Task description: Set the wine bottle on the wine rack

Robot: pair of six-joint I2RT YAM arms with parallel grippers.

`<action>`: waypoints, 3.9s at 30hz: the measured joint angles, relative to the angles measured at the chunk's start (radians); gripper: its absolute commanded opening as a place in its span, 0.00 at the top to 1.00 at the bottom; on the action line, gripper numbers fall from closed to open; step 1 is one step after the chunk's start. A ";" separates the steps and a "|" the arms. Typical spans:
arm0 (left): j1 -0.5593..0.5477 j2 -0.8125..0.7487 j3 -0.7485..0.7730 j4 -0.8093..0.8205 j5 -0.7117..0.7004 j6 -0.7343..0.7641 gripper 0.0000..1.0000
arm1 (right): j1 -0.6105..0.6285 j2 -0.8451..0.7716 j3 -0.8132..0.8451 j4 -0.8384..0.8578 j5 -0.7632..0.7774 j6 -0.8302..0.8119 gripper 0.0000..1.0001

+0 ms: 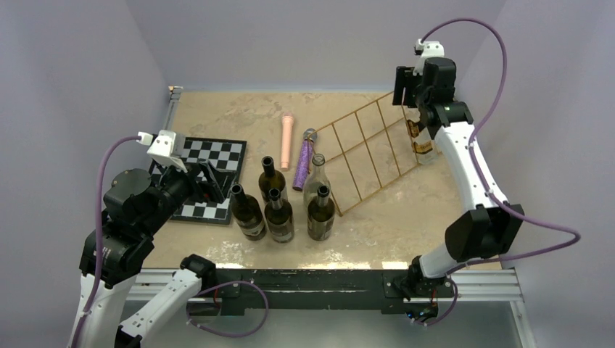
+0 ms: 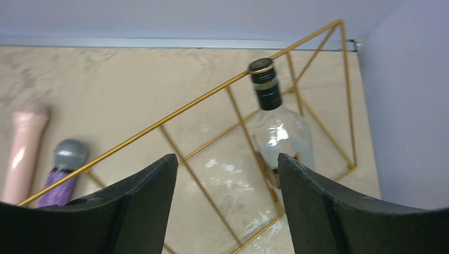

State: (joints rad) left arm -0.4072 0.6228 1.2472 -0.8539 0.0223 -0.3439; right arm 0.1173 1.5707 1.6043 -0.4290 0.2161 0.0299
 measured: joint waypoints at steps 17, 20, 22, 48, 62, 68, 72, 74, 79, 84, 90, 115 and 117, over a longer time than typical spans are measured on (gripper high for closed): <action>0.000 -0.001 -0.019 -0.004 0.011 0.000 0.02 | 0.100 0.002 -0.220 -0.141 -0.406 -0.165 0.38; 0.000 -0.001 -0.019 -0.004 0.011 0.000 0.02 | 0.121 0.014 -0.232 -0.126 -0.409 -0.180 0.42; 0.000 -0.001 -0.019 -0.004 0.011 0.000 0.02 | 0.130 0.014 -0.254 -0.112 -0.414 -0.181 0.45; 0.000 0.003 -0.002 -0.047 0.017 -0.001 0.02 | 0.209 0.187 -0.148 -0.112 -0.273 -0.055 1.00; 0.000 0.003 0.000 -0.053 0.024 -0.004 0.02 | 0.283 0.289 -0.006 -0.166 -0.119 0.144 1.00; 0.000 0.003 0.000 -0.053 0.027 -0.004 0.02 | 0.314 0.311 0.029 -0.192 -0.077 0.214 0.87; 0.000 0.003 0.000 -0.053 0.027 -0.004 0.02 | 0.329 0.323 0.052 -0.211 -0.078 0.278 0.64; 0.000 0.003 0.000 -0.054 0.027 -0.004 0.02 | 0.333 0.321 0.071 -0.233 -0.086 0.317 0.54; 0.000 0.003 0.000 -0.054 0.028 -0.004 0.02 | 0.341 0.286 0.130 -0.268 -0.087 0.347 0.33; 0.000 0.003 0.004 -0.056 0.027 -0.004 0.02 | 0.341 0.187 0.182 -0.299 -0.076 0.341 0.24; 0.000 0.002 0.016 -0.064 0.039 -0.004 0.01 | 0.342 -0.068 0.142 -0.321 -0.163 0.277 0.17; 0.000 -0.023 -0.029 -0.087 0.091 -0.039 0.01 | 0.767 -0.510 -0.418 -0.167 -0.368 0.040 0.26; 0.000 -0.023 -0.033 -0.087 0.093 -0.040 0.01 | 0.771 -0.511 -0.445 -0.127 -0.369 0.040 0.30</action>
State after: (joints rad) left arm -0.4072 0.6003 1.2144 -0.9409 0.1158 -0.3836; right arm 0.8883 1.0595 1.1591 -0.5564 -0.1532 0.0700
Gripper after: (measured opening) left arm 0.991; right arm 0.749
